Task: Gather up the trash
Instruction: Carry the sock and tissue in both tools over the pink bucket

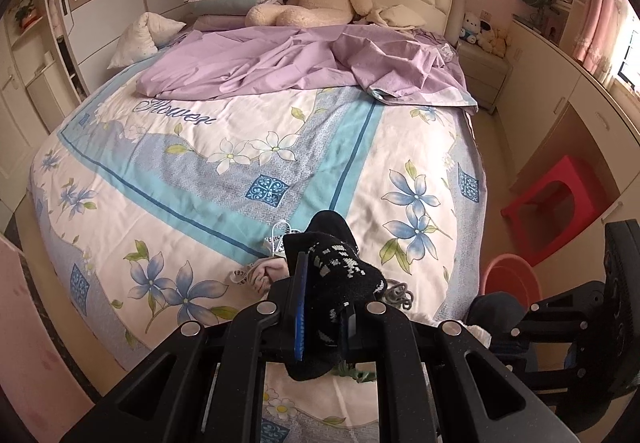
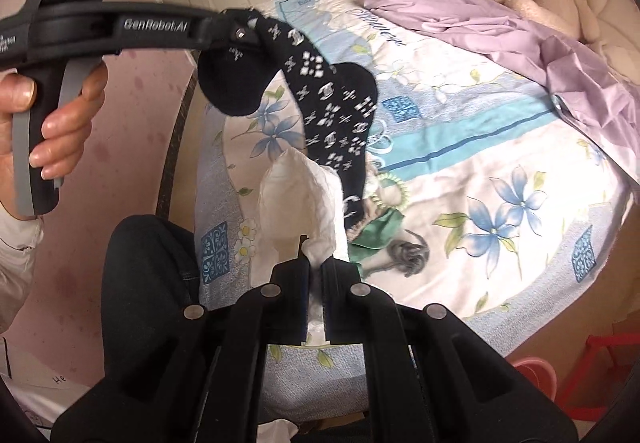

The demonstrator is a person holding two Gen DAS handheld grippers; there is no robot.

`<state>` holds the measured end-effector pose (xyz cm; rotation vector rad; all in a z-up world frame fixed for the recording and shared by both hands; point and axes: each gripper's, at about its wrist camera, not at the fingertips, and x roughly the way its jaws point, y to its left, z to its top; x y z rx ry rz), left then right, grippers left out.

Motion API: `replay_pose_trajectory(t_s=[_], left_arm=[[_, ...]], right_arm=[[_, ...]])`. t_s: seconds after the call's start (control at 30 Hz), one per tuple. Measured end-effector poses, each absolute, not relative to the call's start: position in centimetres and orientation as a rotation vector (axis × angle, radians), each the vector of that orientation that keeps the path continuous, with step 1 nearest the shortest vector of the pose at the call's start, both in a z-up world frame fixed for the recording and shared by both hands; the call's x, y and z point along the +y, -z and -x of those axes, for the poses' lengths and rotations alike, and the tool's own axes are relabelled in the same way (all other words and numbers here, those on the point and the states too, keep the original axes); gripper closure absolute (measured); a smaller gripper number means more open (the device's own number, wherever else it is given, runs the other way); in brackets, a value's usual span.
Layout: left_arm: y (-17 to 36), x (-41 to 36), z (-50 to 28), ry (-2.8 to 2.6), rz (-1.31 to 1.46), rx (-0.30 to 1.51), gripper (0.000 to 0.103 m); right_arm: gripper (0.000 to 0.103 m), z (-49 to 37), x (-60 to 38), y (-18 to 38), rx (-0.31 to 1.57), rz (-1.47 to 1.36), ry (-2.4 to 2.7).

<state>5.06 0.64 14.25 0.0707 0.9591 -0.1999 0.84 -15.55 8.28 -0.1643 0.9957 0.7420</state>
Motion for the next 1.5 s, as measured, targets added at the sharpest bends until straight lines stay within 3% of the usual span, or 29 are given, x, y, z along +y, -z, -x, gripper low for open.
replay_pose_trajectory(t_s=[0.83,1.5], left_arm=[[-13.7,-12.1,-5.6,0.387,-0.236,0.968,0.09],[-11.9,-27.1,-6.5,0.609,-0.338,0.985,0.09]], right_arm=[[0.099,-0.1,-27.2,-9.9,0.942,0.064,-0.491],[0.098,2.0,-40.2,-8.8,0.924,-0.14,-0.185]])
